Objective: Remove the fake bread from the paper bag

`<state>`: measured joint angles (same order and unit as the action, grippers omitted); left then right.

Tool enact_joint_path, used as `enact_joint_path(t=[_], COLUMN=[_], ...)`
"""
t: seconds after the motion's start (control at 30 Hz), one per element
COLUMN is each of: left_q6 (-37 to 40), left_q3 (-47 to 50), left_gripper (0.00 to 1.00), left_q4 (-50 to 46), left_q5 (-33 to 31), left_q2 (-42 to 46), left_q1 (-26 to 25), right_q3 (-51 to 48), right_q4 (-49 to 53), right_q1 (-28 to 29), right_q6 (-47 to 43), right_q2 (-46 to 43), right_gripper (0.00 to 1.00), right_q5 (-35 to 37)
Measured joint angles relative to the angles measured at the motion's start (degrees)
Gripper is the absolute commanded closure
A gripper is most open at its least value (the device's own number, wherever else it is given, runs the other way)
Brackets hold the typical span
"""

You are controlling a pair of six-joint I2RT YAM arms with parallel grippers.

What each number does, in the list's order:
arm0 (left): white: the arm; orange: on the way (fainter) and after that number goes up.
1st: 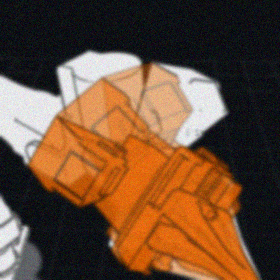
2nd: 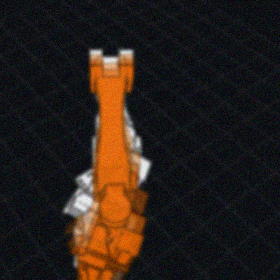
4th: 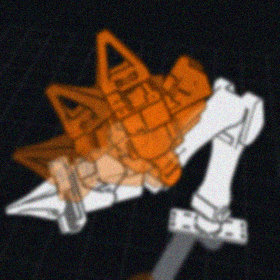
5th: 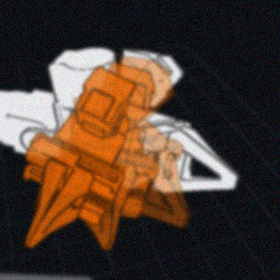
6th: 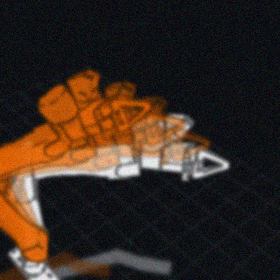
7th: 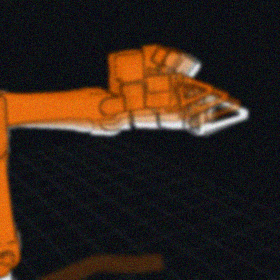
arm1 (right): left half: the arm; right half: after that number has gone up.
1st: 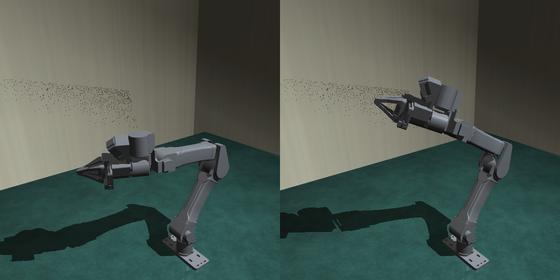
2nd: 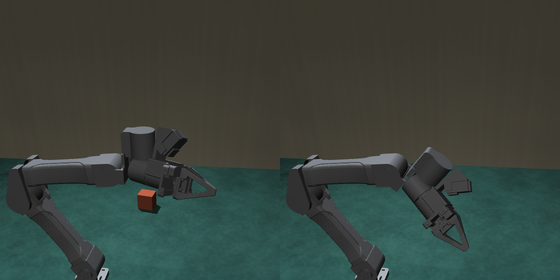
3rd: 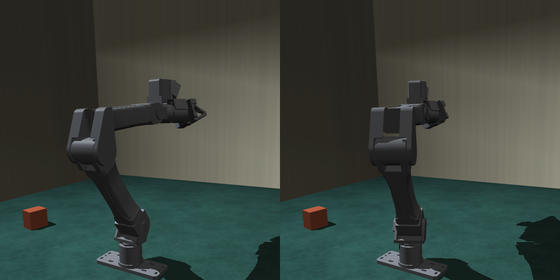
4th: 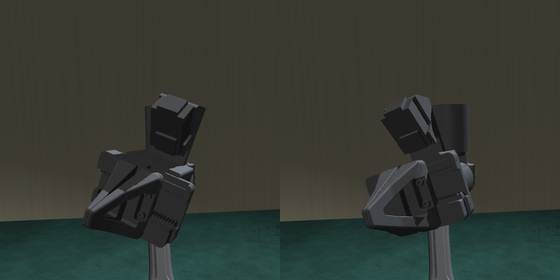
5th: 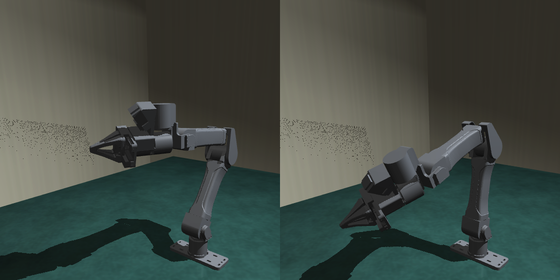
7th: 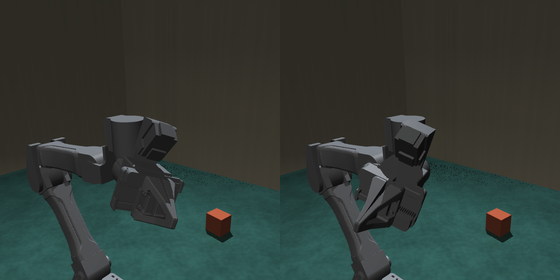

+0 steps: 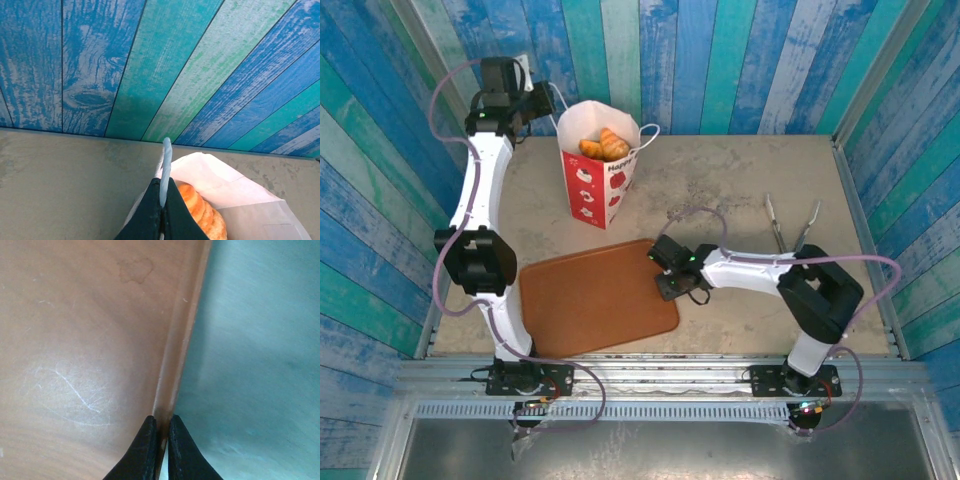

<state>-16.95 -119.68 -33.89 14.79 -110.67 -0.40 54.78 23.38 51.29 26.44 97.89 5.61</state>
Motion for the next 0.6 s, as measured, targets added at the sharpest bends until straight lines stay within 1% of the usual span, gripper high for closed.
enact_joint_path(t=[0.13,0.27,0.5,0.6], left_q6=[0.24,0.35,0.15,-0.07], left_q3=[0.66,3.78,10.97,12.85], left_gripper=[1.0,1.0,1.0,1.0], left_q4=[-0.44,-0.46,1.01,1.97], left_q5=[-1.64,-2.86,-3.8,-3.82], left_q2=[0.98,3.69,8.92,9.94], left_q1=[0.0,0.33,2.14,2.89], right_q3=[-4.83,-7.52,-8.52,-7.63], right_q4=[0.68,2.67,5.01,5.66], right_q1=[-5.44,-12.96,-28.37,-32.85], right_q6=[-0.11,-2.47,-6.34,-7.52], right_q2=[-4.61,-7.82,-9.9,-9.68], right_gripper=[0.93,0.93,0.91,0.91], right_q5=[0.02,0.07,-1.42,-2.6])
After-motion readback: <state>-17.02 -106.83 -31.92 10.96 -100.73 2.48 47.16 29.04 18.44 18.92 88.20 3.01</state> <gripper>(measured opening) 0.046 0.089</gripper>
